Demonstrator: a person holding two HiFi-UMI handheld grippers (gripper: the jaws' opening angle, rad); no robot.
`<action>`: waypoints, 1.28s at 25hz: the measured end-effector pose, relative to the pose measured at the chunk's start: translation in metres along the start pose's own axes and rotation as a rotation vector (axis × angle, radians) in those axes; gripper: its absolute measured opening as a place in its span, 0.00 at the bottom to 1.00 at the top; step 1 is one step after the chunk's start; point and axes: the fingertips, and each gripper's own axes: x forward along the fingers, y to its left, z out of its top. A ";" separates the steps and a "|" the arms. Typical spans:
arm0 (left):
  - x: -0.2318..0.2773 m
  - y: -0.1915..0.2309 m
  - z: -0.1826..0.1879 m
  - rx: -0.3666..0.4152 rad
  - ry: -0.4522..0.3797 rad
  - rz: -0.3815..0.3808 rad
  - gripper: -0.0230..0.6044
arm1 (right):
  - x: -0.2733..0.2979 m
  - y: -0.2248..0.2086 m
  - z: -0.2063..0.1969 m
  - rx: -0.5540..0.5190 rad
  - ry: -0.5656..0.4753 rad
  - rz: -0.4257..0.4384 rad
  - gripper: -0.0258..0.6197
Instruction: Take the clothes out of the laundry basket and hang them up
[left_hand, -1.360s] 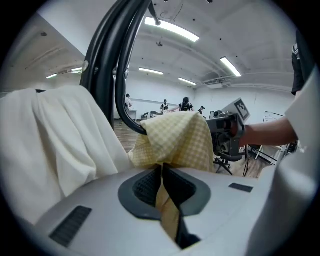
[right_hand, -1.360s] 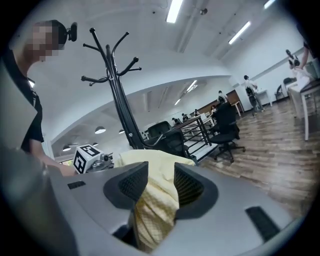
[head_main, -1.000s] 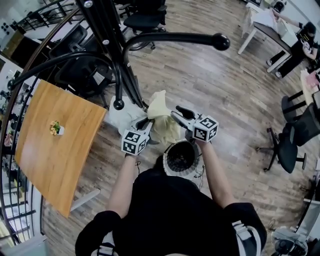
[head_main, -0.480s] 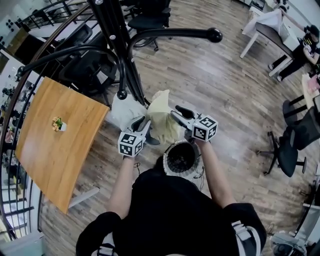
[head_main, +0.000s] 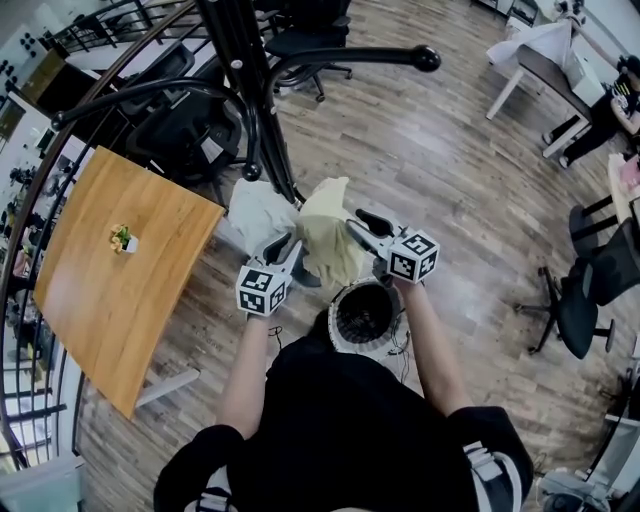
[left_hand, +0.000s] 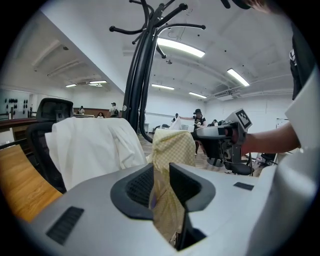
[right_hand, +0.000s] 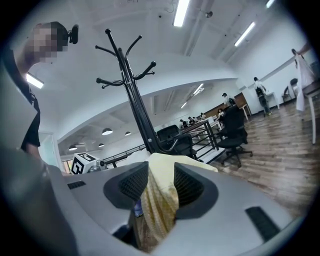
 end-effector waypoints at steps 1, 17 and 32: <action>-0.003 0.000 0.001 -0.002 -0.006 0.003 0.20 | -0.002 0.001 -0.001 -0.011 0.001 -0.007 0.30; -0.057 -0.028 -0.013 -0.004 -0.049 0.041 0.13 | -0.047 0.035 -0.031 -0.208 0.035 -0.065 0.05; -0.109 -0.072 -0.033 -0.007 -0.065 0.082 0.09 | -0.103 0.070 -0.072 -0.304 0.105 -0.108 0.05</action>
